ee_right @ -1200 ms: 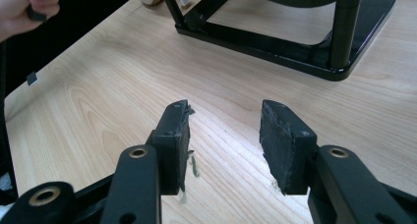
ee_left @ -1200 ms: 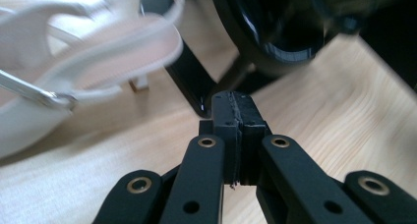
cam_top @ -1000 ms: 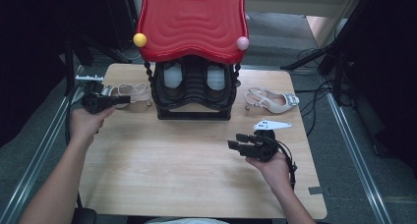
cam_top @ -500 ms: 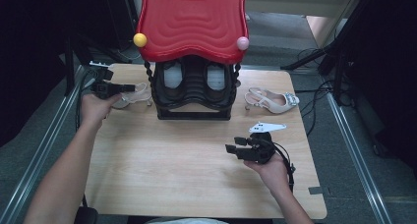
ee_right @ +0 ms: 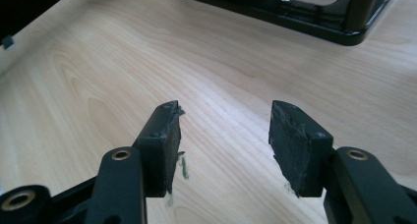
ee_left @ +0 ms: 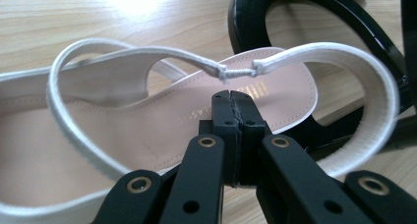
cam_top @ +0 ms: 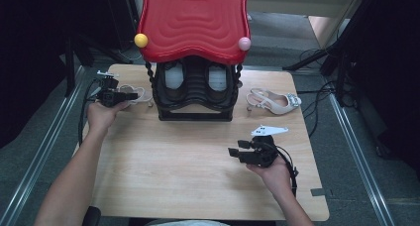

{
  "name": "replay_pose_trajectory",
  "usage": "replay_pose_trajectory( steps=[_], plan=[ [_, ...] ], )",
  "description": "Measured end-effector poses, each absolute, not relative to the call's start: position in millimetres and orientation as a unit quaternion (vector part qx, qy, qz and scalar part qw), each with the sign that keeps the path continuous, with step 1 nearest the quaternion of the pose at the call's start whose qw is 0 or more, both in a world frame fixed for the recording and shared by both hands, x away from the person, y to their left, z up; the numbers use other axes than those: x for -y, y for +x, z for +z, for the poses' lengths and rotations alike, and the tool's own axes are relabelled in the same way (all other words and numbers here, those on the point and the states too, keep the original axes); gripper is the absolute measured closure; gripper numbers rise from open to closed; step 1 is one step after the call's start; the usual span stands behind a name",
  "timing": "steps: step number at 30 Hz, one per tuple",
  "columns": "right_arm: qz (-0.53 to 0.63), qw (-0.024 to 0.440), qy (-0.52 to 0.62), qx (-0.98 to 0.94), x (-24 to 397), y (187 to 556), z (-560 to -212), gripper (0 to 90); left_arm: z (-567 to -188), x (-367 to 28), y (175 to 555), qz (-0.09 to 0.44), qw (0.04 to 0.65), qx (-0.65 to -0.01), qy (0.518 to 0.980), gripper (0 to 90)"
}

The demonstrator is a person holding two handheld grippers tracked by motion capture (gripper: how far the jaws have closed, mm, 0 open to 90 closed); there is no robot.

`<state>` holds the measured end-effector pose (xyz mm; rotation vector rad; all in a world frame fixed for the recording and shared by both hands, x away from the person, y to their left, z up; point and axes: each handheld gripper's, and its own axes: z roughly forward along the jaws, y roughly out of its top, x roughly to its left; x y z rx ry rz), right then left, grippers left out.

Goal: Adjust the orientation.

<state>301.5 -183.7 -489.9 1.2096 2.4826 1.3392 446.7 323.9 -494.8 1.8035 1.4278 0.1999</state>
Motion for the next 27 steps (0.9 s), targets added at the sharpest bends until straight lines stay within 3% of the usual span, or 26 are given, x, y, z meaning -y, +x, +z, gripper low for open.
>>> replay_pose_trajectory(
  steps=[5, 27],
  plan=[
    [0.447, 0.042, 0.395, -0.802, 185, 302, -488, 47.0, -498, -329, 441, 0.068, 0.421, -0.58, 0.694, 90.0],
    [0.457, 0.044, 0.407, -0.789, 193, 304, -484, 46.5, -495, -345, 429, 0.061, 0.387, -0.594, 0.703, 90.0]
  ],
)
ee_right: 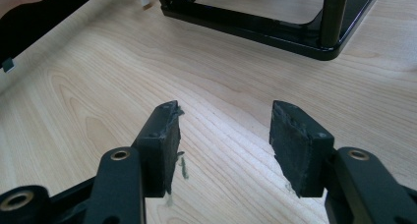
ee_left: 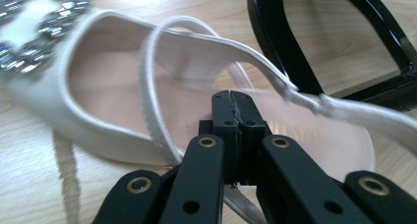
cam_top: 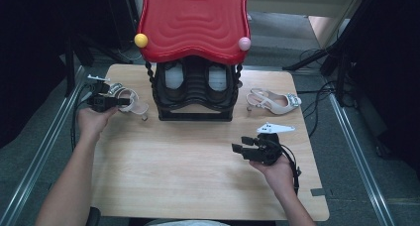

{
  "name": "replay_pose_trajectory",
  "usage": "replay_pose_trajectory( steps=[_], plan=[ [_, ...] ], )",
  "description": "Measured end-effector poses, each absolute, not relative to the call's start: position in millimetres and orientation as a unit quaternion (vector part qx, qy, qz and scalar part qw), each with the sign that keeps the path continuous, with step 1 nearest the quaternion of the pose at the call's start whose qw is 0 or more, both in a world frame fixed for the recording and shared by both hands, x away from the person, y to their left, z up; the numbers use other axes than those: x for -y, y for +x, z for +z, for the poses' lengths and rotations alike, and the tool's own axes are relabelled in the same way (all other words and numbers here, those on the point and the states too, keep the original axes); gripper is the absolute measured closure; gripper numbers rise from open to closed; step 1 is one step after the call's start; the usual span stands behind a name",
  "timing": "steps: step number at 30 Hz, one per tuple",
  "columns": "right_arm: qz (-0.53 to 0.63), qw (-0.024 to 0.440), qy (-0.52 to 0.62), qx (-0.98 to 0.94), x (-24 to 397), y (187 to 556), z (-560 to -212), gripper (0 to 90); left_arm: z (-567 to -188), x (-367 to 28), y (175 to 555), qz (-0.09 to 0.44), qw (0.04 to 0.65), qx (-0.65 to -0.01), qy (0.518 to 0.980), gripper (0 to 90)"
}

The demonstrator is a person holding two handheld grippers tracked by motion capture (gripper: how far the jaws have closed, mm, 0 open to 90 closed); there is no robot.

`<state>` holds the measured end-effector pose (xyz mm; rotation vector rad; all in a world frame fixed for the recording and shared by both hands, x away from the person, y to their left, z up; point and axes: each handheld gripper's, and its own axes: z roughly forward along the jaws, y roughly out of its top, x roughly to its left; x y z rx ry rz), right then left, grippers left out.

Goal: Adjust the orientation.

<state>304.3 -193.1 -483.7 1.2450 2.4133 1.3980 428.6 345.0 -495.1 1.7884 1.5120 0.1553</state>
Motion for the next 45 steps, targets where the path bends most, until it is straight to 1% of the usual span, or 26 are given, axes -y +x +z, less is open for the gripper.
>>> replay_pose_trajectory(
  steps=[6, 15, 21, 28, 31, 33, 35, 36, 38, 41, 45],
  plan=[
    [0.458, 0.044, 0.405, -0.79, 192, 305, -483, 46.5, -494, -354, 424, 0.066, 0.376, -0.601, 0.702, 90.0],
    [0.455, 0.042, 0.404, -0.792, 190, 305, -484, 46.5, -491, -369, 420, 0.086, 0.371, -0.618, 0.687, 89.4],
    [0.454, 0.041, 0.406, -0.792, 189, 305, -484, 46.5, -490, -368, 420, 0.079, 0.376, -0.619, 0.685, 88.0],
    [0.454, 0.041, 0.403, -0.794, 189, 305, -484, 46.4, -481, -365, 416, 0.09, 0.381, -0.613, 0.686, 79.9],
    [0.454, 0.041, 0.403, -0.793, 189, 305, -484, 46.4, -474, -364, 411, 0.091, 0.388, -0.608, 0.687, 75.1],
    [0.454, 0.041, 0.401, -0.794, 188, 305, -484, 46.4, -468, -364, 406, 0.102, 0.389, -0.605, 0.688, 71.1],
    [0.454, 0.041, 0.401, -0.794, 188, 305, -484, 46.4, -466, -366, 402, 0.112, 0.393, -0.61, 0.679, 68.5],
    [0.454, 0.041, 0.402, -0.794, 188, 304, -484, 46.4, -466, -367, 400, 0.115, 0.391, -0.614, 0.676, 65.4],
    [0.454, 0.042, 0.403, -0.793, 189, 304, -483, 46.4, -467, -371, 397, 0.123, 0.384, -0.624, 0.669, 61.5],
    [0.455, 0.044, 0.403, -0.793, 190, 305, -483, 46.4, -472, -374, 393, 0.133, 0.382, -0.638, 0.655, 58.6],
    [0.453, 0.044, 0.403, -0.794, 189, 305, -484, 46.2, -477, -372, 394, 0.133, 0.374, -0.643, 0.655, 55.4]
  ],
)
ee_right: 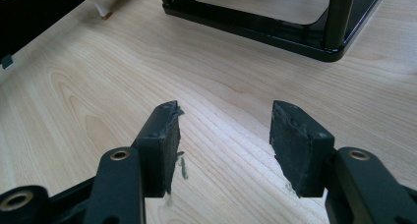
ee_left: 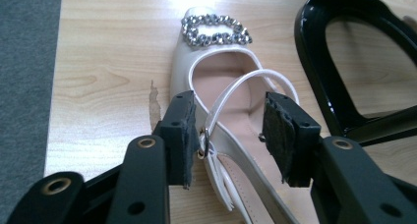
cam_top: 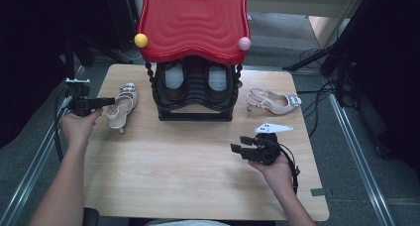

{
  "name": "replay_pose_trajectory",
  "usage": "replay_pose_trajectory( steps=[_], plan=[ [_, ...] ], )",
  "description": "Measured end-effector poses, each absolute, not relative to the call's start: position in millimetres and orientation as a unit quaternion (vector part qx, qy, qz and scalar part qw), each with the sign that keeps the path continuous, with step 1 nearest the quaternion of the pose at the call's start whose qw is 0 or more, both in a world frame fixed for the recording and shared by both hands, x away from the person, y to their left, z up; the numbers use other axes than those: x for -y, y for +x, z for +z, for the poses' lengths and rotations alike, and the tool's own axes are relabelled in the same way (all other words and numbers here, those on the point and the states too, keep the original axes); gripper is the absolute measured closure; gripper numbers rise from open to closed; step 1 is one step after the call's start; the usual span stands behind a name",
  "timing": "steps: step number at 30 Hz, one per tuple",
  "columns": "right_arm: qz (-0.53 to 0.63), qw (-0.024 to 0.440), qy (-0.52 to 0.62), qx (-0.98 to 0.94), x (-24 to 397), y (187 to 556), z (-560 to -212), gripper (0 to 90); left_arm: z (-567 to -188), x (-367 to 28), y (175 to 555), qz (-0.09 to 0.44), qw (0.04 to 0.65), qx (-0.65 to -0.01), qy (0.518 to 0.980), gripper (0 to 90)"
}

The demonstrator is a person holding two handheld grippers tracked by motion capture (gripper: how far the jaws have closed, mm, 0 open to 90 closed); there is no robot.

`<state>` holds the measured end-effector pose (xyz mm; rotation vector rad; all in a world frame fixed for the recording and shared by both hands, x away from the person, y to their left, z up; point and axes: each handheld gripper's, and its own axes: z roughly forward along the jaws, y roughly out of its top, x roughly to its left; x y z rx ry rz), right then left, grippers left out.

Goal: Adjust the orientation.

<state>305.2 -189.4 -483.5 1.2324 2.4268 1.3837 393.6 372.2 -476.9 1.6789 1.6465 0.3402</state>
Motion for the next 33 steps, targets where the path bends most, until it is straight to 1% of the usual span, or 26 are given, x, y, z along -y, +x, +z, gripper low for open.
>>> replay_pose_trajectory(
  steps=[3, 12, 16, 21, 24, 25, 26, 27, 29, 33],
  plan=[
    [0.452, 0.044, 0.403, -0.795, 189, 305, -484, 46.1, -482, -369, 395, 0.134, 0.369, -0.646, 0.655, 53.9],
    [0.448, 0.045, 0.402, -0.797, 187, 305, -485, 46.1, -502, -363, 402, 0.132, 0.362, -0.669, 0.635, 54.5],
    [0.446, 0.045, 0.401, -0.799, 186, 306, -486, 46.0, -510, -362, 405, 0.132, 0.356, -0.667, 0.641, 55.3],
    [0.445, 0.046, 0.399, -0.8, 185, 305, -486, 46.0, -513, -360, 404, 0.14, 0.358, -0.672, 0.633, 60.1],
    [0.444, 0.045, 0.4, -0.8, 185, 305, -486, 46.0, -514, -362, 403, 0.139, 0.36, -0.681, 0.622, 67.2],
    [0.444, 0.045, 0.4, -0.801, 185, 305, -486, 46.0, -514, -363, 403, 0.135, 0.358, -0.685, 0.62, 67.8],
    [0.444, 0.045, 0.4, -0.801, 184, 305, -486, 46.0, -514, -363, 403, 0.131, 0.362, -0.695, 0.607, 68.9],
    [0.443, 0.045, 0.4, -0.801, 184, 305, -486, 46.0, -513, -365, 402, 0.129, 0.354, -0.694, 0.614, 70.6],
    [0.443, 0.045, 0.4, -0.801, 184, 305, -487, 45.9, -513, -366, 401, 0.129, 0.354, -0.699, 0.608, 77.0],
    [0.442, 0.048, 0.4, -0.801, 184, 305, -487, 46.0, -513, -367, 401, 0.12, 0.359, -0.707, 0.598, 79.8]
  ],
)
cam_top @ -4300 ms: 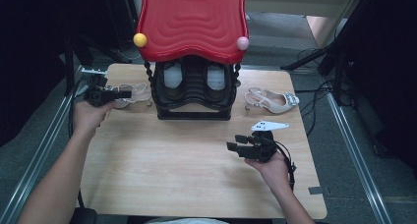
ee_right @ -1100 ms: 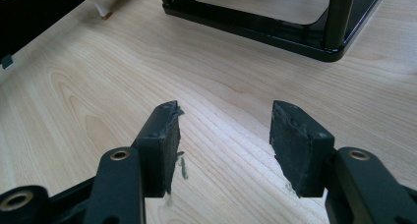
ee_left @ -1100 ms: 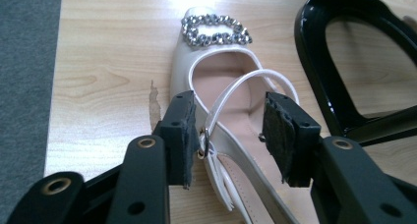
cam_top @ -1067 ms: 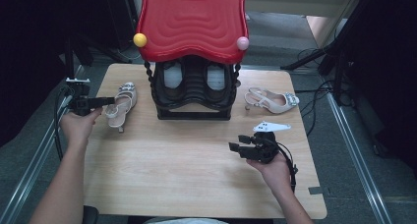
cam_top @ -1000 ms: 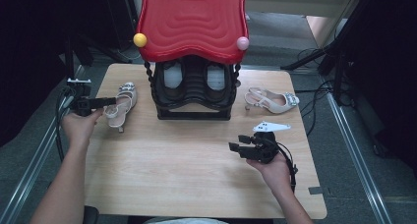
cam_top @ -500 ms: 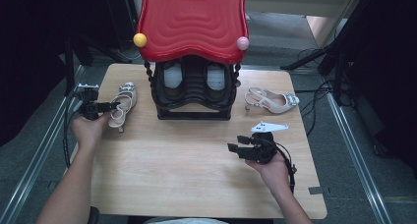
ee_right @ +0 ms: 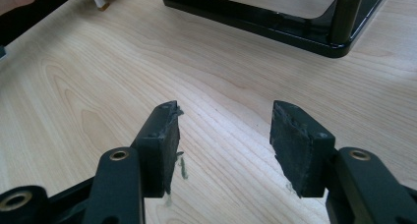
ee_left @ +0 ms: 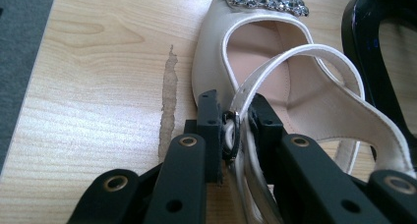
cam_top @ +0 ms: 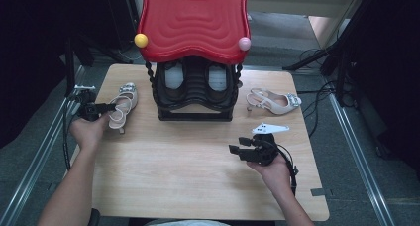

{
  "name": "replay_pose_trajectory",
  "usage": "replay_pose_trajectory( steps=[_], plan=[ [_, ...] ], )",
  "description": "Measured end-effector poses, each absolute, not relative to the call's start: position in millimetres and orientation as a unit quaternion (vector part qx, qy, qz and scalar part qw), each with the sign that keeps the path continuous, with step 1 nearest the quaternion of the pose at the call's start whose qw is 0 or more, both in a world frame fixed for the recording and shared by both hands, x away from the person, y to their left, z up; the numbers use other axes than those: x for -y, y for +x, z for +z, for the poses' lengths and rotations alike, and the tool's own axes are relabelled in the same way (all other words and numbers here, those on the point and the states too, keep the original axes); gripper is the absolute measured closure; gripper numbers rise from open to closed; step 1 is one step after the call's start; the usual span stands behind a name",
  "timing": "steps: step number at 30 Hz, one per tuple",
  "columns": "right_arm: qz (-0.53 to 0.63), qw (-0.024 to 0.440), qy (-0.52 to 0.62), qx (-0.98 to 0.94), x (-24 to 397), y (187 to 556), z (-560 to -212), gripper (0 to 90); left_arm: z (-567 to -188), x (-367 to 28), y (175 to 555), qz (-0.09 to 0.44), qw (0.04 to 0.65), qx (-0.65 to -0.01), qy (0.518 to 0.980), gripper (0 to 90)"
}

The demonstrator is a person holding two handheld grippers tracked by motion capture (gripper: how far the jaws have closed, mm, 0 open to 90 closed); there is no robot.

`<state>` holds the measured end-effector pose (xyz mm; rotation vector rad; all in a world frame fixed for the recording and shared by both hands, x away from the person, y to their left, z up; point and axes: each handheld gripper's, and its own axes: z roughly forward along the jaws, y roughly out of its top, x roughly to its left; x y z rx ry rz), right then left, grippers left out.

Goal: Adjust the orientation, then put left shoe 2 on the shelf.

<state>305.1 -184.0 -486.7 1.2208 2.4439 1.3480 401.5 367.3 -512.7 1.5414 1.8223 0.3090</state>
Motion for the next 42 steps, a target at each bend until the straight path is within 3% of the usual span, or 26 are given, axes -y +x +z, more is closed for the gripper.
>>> replay_pose_trajectory(
  steps=[25, 42],
  plan=[
    [0.441, 0.048, 0.402, -0.801, 184, 306, -487, 45.8, -513, -376, 398, 0.065, 0.431, -0.721, 0.539, 81.3],
    [0.445, 0.047, 0.401, -0.8, 184, 306, -487, 45.6, -483, -368, 402, 0.054, 0.486, -0.7, 0.52, 81.3]
  ],
)
